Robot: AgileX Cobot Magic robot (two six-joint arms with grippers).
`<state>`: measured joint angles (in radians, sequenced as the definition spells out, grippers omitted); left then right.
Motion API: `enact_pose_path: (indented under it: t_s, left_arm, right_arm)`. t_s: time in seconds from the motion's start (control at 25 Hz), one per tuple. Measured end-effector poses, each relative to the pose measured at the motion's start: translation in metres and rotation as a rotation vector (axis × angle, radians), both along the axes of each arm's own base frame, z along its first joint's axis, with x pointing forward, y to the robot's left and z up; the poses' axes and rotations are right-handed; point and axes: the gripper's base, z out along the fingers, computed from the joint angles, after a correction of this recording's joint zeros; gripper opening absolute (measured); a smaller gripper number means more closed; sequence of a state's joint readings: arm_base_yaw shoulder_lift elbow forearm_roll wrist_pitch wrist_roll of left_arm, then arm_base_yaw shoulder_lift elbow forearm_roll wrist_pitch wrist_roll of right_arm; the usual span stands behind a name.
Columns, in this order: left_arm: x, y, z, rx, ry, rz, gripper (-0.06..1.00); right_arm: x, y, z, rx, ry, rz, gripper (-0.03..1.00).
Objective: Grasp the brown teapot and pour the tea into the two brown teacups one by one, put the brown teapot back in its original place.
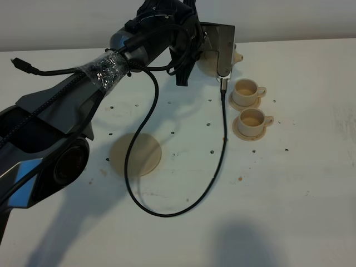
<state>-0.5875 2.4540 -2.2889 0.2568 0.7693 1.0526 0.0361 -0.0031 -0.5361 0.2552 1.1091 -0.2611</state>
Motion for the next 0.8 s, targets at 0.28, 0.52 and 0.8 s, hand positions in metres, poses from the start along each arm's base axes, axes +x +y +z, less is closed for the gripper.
enact_pose_path:
  t_s: [0.28, 0.52, 0.8]
  left_arm:
    - [0.000, 0.000, 0.000, 0.049, -0.017, -0.062, 0.08]
    - [-0.002, -0.007, 0.001, 0.067, -0.044, -0.094, 0.08]
    - [-0.007, -0.016, -0.007, 0.148, -0.069, -0.146, 0.08]
  right_arm:
    - [0.000, 0.000, 0.000, 0.000, 0.000, 0.000, 0.09]
    - [0.000, 0.000, 0.000, -0.001, -0.001, 0.000, 0.09]
    - [0.000, 0.000, 0.000, -0.001, -0.001, 0.000, 0.09]
